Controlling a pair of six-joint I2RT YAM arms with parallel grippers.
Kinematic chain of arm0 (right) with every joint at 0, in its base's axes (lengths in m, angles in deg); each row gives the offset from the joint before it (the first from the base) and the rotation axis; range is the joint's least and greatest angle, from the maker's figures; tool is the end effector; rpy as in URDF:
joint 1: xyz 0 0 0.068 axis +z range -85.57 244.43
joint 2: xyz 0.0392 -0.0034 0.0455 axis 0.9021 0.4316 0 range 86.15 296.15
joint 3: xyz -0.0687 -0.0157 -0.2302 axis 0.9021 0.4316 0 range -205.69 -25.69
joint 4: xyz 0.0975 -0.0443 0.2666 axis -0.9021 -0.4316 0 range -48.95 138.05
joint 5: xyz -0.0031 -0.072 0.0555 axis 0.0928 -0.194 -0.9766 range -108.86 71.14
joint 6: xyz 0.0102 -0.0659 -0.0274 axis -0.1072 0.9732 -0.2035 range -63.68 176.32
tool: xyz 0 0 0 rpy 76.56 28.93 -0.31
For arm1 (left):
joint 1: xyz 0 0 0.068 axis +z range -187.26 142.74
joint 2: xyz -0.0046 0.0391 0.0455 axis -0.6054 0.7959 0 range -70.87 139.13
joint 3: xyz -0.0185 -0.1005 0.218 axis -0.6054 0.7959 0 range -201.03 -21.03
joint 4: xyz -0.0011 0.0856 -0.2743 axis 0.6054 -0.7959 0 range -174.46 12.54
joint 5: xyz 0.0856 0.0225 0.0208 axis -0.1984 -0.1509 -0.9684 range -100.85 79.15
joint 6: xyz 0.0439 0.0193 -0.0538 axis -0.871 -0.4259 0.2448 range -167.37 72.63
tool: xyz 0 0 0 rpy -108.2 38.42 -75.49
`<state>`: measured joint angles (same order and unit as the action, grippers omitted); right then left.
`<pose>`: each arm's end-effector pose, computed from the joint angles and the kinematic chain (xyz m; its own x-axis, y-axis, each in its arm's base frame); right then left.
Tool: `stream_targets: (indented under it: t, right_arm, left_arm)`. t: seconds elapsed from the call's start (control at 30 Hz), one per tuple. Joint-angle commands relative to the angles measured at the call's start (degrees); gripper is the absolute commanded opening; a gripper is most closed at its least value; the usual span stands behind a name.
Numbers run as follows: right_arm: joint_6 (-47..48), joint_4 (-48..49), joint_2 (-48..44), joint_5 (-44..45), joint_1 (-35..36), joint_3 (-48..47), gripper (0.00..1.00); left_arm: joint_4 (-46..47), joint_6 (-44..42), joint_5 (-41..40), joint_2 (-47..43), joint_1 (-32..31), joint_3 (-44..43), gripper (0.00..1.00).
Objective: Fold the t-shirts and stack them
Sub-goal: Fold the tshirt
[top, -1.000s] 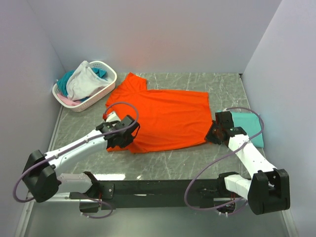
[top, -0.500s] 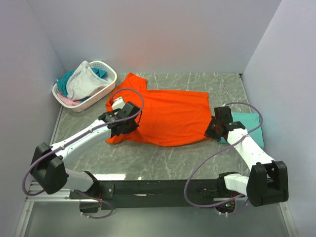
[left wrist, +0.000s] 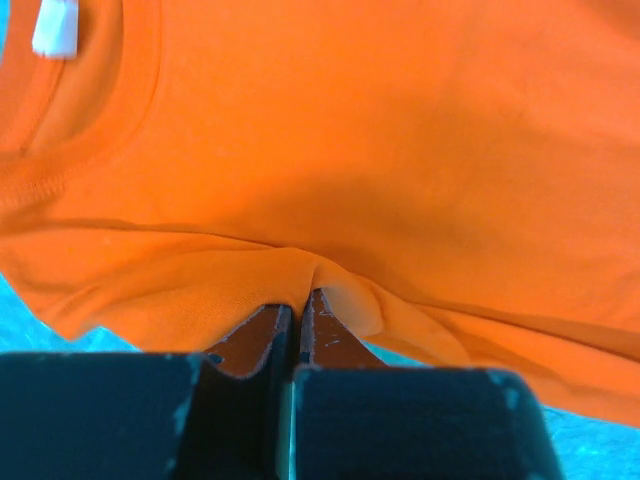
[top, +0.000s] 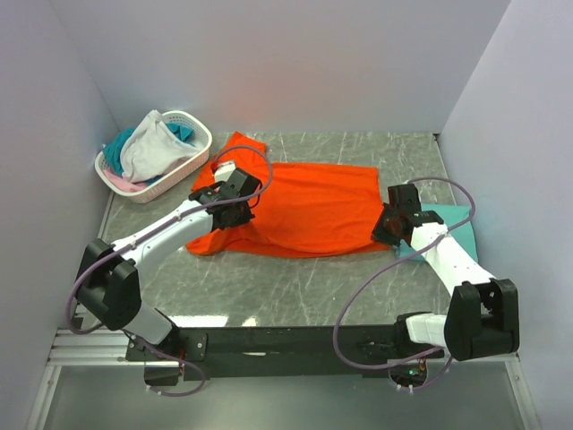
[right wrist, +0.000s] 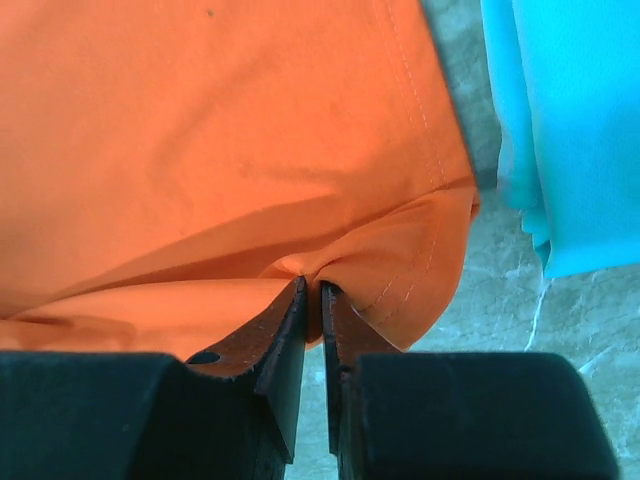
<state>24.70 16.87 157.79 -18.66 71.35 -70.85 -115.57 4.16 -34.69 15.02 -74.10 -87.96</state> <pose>0.2874 0.0348 0.1518 -0.7763 0.4339 -0.4572 0.3388 0.8989 0.2779 0.2950 -0.1909 0.2040 -0.7096 -0.3631 -0.6038 -0.2939 0.9314 -0.2147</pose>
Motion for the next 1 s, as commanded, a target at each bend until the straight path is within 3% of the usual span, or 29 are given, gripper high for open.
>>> stream_targets:
  t: [0.0, 0.7, 0.97]
  right_arm:
    - [1.1, 0.0, 0.9, 1.4, -0.8, -3.5, 0.18]
    - [-0.3, 4.0, 8.8, 2.3, -2.1, -8.7, 0.19]
    - [-1.9, 4.9, 19.5, 7.3, -2.6, -16.2, 0.25]
  left_arm:
    - [2.7, -6.5, 0.3, 0.9, 1.1, -3.4, 0.01]
    - [5.0, -14.1, 2.8, 11.1, 7.7, -11.1, 0.02]
    - [8.5, -18.4, 6.2, 21.2, 11.8, -18.5, 0.11]
